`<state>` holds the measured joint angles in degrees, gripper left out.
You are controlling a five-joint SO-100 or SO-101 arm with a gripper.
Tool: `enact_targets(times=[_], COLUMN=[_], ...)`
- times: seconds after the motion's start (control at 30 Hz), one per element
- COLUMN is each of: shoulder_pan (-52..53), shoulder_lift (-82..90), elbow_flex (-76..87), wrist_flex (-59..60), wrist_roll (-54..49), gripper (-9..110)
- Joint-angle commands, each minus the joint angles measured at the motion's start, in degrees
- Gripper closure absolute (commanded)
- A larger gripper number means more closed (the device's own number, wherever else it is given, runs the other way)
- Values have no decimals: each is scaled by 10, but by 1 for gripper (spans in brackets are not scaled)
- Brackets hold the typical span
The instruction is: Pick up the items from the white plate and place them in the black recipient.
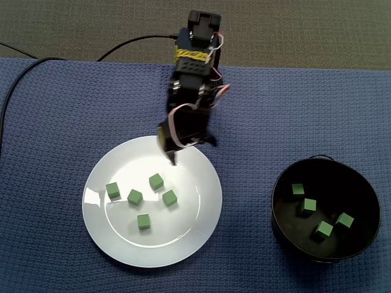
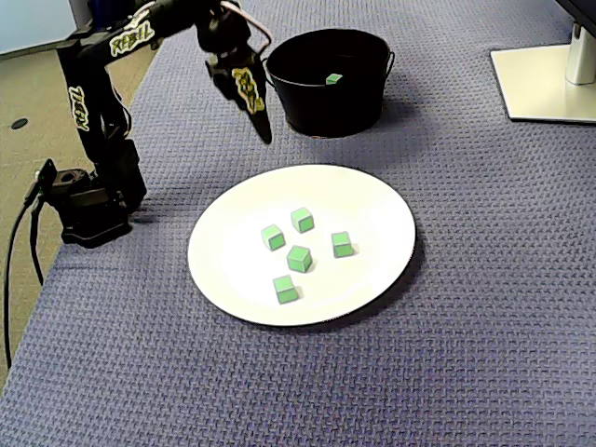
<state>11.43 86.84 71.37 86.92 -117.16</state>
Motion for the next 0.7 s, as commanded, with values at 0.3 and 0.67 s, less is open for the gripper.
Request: enact_targets(times=[0.3,0.67], shoulder_pan=[111,145], shoulder_lift=[-102,-156], elbow_flex=[54,119], wrist_flex=[-113,-228], wrist_roll=[-112,-133], gripper=[59,59])
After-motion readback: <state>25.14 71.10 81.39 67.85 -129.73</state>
